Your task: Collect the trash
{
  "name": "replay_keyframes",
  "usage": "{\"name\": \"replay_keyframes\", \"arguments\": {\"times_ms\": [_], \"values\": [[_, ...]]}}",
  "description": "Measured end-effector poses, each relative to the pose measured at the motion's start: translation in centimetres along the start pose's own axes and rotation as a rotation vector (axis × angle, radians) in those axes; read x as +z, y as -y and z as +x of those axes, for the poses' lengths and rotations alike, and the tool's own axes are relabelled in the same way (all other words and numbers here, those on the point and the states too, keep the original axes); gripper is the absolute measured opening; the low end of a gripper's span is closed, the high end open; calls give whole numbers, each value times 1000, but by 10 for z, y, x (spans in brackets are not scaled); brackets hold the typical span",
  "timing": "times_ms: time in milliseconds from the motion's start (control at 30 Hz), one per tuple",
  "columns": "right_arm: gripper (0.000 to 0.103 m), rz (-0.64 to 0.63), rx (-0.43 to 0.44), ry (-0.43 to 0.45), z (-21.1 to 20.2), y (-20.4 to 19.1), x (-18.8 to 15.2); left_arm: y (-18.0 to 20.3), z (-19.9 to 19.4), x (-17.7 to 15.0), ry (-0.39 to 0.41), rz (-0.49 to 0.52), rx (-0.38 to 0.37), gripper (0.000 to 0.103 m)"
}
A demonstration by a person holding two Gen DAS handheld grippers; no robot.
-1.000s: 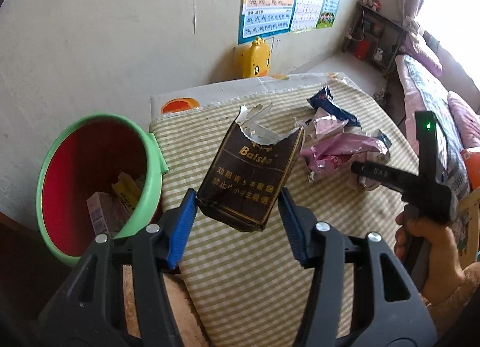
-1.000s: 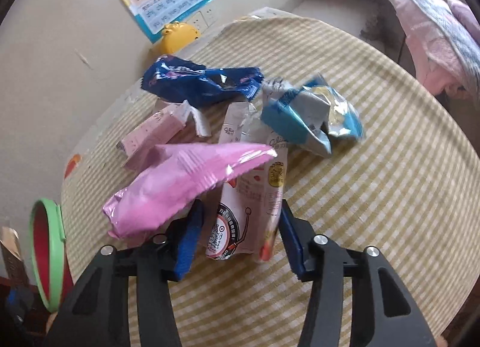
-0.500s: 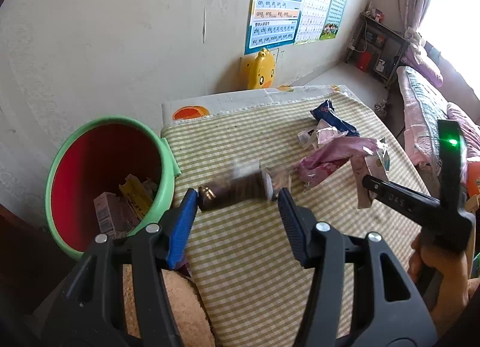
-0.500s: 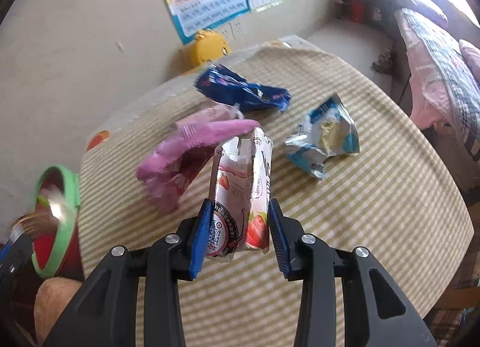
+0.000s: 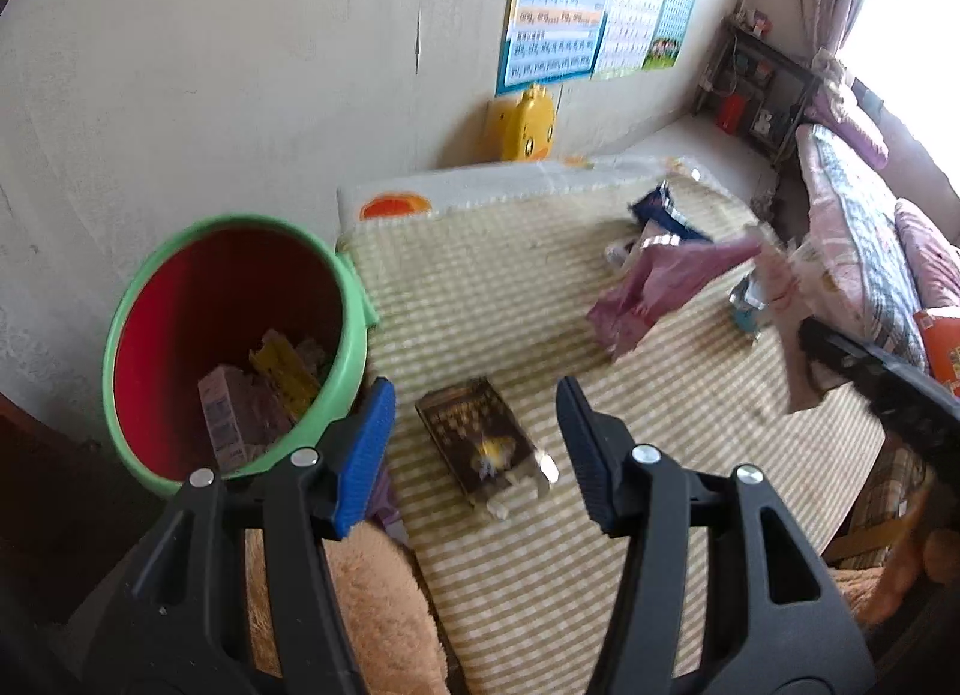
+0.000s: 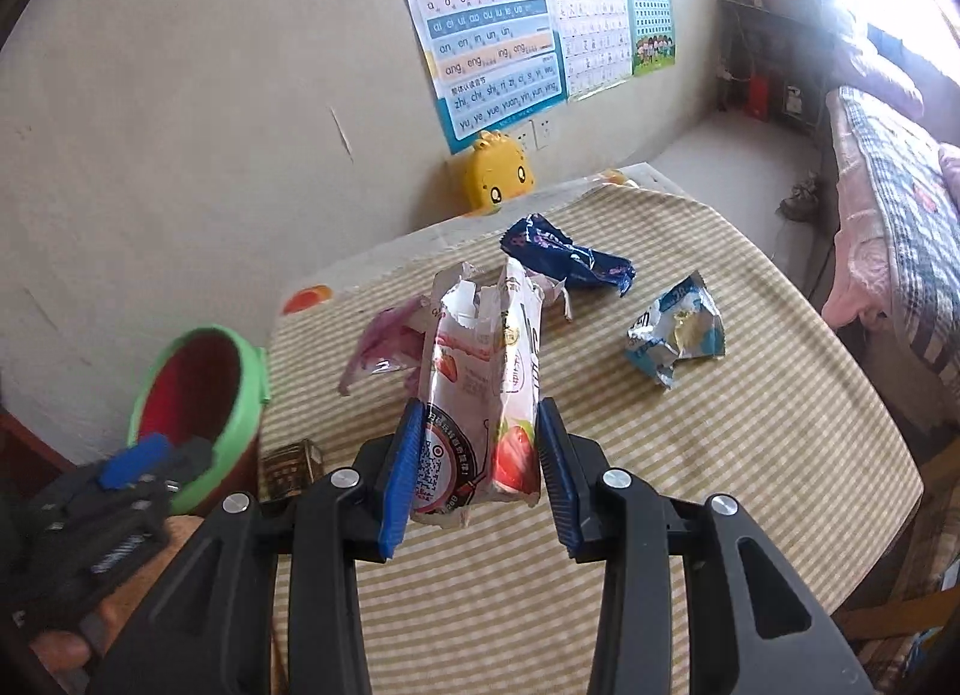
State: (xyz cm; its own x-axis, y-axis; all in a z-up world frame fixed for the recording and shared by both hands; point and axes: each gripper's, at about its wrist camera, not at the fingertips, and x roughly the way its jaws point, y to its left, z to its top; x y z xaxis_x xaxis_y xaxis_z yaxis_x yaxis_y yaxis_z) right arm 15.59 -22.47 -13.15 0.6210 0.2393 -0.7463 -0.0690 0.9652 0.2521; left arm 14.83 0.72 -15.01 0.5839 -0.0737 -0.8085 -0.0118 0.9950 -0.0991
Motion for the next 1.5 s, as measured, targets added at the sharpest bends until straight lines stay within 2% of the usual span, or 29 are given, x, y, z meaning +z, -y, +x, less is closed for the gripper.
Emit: {"name": "replay_keyframes", "arguments": {"times_ms": [100, 200, 300, 333, 367, 433, 600, 700, 800, 867, 1067, 1500], "values": [[36, 30, 17, -11, -3, 4, -3, -5, 16, -10, -57, -47, 0, 65], [36, 31, 13, -17, -3, 5, -5, -5, 36, -21, -125, -68, 15, 66], [36, 29, 18, -21, -1, 5, -5, 1, 57, -23, -158, -37, 68, 68], [36, 28, 20, -22, -1, 4, -5, 3, 64, -23, -169, -27, 80, 74], [36, 24, 22, -23, 0, 3, -5, 4, 70, -22, -173, -23, 89, 77], [36, 11, 21, -24, 2, 0, -6, 6, 80, -20, -180, -16, 107, 78], [36, -6, 25, -38, 9, -4, -7, 12, 103, -16, -214, 14, 125, 87], [36, -4, 27, -45, 12, -4, -7, 20, 110, -15, -216, 48, 118, 86], [36, 4, 31, -47, 14, -2, -6, 23, 119, -20, -245, 75, 109, 64], [36, 11, 37, -48, 15, -1, -5, 21, 116, -21, -225, 64, 106, 54], [36, 10, 47, -45, 15, -4, -4, 15, 100, -18, -206, 46, 66, 51], [36, -32, 13, 1, 6, -12, -2, 1, -4, 1, 61, 42, 41, 51]]}}
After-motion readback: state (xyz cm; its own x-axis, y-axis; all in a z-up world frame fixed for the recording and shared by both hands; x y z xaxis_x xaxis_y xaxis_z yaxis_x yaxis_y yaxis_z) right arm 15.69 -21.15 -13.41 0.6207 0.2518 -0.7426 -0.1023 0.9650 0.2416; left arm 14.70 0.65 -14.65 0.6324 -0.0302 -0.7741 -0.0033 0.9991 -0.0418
